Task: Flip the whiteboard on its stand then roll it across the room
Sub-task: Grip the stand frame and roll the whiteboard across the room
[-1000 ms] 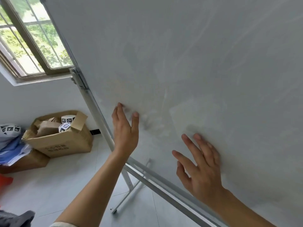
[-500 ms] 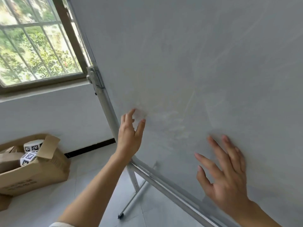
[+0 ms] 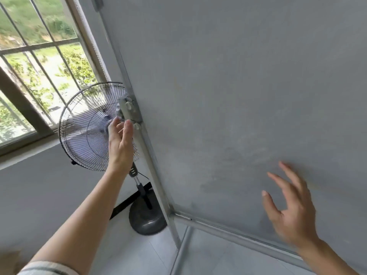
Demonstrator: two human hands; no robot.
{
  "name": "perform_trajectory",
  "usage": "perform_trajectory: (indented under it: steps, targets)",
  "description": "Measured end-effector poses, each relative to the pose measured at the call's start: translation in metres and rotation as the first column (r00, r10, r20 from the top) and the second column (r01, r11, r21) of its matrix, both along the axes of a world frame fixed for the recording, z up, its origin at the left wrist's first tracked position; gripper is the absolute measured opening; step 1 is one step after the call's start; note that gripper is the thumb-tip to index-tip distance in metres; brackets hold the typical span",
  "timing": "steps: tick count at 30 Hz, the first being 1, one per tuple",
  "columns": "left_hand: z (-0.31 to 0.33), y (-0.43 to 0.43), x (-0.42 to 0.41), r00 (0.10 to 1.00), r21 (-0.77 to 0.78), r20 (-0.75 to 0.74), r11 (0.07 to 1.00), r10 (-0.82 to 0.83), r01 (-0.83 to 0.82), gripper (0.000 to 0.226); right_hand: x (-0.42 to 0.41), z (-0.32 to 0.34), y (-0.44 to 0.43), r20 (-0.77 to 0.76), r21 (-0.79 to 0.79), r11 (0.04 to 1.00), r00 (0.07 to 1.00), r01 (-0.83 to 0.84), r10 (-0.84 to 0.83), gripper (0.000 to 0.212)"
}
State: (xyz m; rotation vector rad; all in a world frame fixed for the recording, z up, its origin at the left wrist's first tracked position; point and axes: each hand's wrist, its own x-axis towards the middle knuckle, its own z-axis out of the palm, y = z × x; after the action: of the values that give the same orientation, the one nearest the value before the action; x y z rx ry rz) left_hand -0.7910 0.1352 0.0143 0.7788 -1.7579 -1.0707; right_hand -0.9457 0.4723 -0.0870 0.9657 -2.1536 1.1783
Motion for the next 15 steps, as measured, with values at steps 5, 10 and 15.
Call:
perform_trajectory:
  steps: [5,10,15]
  targets:
    - [0.027,-0.059,-0.024,0.983,0.023,-0.032,0.983,-0.181,0.181,0.073,0.028,-0.031,-0.06,0.455,-0.116,0.979,0.885,0.17,-0.1,0.053]
    - [0.073,-0.106,-0.053,0.906,0.02,-0.015,0.906,-0.423,0.423,0.057,0.05,-0.059,-0.105,0.61,-0.062,0.945,0.762,0.322,-0.219,0.066]
    - [0.109,-0.118,-0.087,0.655,0.072,0.284,0.697,-0.7,0.714,0.045,0.045,-0.075,-0.129,0.686,-0.025,0.933,0.685,0.36,-0.246,0.078]
